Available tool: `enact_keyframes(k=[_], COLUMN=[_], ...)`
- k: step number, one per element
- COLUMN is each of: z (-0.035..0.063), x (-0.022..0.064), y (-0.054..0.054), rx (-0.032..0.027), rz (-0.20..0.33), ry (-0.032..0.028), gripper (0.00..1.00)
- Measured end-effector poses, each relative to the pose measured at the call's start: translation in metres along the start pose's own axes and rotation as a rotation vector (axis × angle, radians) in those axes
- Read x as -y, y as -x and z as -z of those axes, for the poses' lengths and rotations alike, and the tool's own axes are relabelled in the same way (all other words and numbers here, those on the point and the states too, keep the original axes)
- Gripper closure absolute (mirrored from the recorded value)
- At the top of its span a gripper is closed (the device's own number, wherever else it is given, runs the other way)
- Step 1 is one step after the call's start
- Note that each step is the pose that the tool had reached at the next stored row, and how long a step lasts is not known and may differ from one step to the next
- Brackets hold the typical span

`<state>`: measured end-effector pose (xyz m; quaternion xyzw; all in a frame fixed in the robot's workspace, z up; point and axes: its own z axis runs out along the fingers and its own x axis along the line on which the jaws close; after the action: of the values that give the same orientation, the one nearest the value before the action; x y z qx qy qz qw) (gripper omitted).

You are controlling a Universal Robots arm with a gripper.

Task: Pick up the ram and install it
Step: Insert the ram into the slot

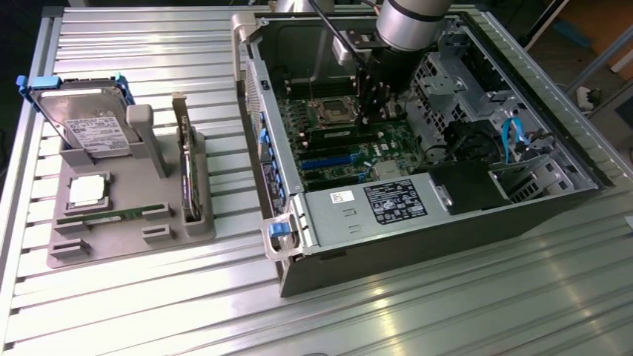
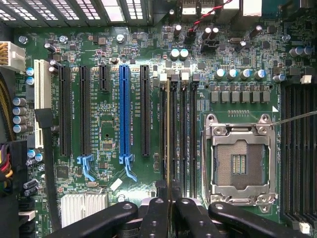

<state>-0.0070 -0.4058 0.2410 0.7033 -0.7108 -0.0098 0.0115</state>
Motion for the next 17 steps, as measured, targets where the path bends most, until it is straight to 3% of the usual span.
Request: enact_keyframes(k=[17], z=[-0.0008], x=[-0.0001], y=[-0.0026], rx=[-0.0001], rz=[0.000], ry=[-0.0002], gripper=[0.88])
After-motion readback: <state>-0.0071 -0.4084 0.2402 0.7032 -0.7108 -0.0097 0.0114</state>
